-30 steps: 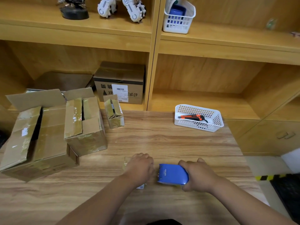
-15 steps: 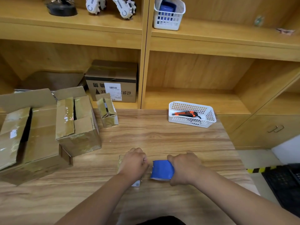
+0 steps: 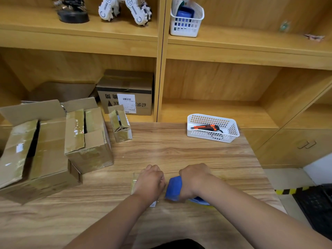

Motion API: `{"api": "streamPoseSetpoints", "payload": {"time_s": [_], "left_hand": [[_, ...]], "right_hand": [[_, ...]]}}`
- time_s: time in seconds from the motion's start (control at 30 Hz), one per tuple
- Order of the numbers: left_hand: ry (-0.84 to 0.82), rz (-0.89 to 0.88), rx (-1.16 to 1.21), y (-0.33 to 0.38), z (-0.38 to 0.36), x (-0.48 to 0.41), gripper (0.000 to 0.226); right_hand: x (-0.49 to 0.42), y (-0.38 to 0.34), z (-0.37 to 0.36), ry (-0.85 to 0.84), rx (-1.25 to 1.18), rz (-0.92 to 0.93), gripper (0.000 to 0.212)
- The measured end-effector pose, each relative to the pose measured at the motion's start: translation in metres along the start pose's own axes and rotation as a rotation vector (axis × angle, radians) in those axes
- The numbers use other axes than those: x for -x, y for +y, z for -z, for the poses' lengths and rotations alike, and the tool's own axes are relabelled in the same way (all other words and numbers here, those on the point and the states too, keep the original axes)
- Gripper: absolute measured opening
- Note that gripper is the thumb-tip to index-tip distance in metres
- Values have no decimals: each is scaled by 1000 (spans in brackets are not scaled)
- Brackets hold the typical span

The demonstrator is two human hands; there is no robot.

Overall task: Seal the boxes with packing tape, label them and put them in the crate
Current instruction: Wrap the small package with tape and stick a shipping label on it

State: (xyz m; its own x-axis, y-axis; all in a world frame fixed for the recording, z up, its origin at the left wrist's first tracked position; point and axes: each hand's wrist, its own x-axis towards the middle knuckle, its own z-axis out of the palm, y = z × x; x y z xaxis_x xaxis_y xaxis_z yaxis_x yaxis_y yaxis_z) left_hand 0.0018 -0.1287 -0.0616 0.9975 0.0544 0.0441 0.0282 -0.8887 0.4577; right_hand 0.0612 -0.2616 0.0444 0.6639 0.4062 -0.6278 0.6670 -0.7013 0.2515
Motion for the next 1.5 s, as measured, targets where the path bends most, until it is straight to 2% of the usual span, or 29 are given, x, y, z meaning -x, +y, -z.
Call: {"api": "streamPoseSetpoints", "payload": {"time_s": [0.37, 0.47, 0.57, 0.67, 0.77, 0.83, 0.93, 1.1, 1.23, 1.33, 1.37, 1.43, 1.47, 1.5], "left_hand": [[27, 8, 0, 6, -1, 0, 15], [53, 54, 42, 2, 1, 1, 15], [56, 124, 103, -4, 5, 1, 16], [51, 130, 142, -2, 6, 1, 16], [54, 132, 178, 0, 3, 1, 14], [54, 139, 196, 0, 4, 0, 14], [55, 158, 252, 0, 6, -1, 17], [39, 164, 266, -2, 8, -1, 19], [58, 148, 263, -2, 8, -1, 19], [52, 132, 259, -3, 9, 2, 17], [52, 126, 259, -4, 9, 2, 16], [46, 120, 259, -5, 9, 2, 14], [42, 124, 257, -5, 9, 2, 14], [39, 129, 253, -5, 8, 2, 13]], "right_hand": [[-9, 0, 5, -61, -34, -34, 37], [-12, 10, -1, -54, 32, -50, 36], [-14, 31, -22, -7, 62, -100, 52], [-20, 54, -52, 114, -81, -218, 67], [-28, 71, -82, 279, -195, -305, 50], [-32, 76, -98, 324, -218, -356, 40], [-35, 79, -119, 320, -227, -398, 41], [-39, 78, -135, 335, -291, -363, 40], [-40, 67, -138, 309, -448, -395, 47], [-45, 50, -138, 476, -410, -470, 51], [-46, 41, -138, 621, -460, -464, 48], [-47, 17, -133, 777, -670, -367, 34], [-48, 5, -126, 799, -845, -310, 30], [-48, -9, -118, 737, -1051, -232, 30]]}}
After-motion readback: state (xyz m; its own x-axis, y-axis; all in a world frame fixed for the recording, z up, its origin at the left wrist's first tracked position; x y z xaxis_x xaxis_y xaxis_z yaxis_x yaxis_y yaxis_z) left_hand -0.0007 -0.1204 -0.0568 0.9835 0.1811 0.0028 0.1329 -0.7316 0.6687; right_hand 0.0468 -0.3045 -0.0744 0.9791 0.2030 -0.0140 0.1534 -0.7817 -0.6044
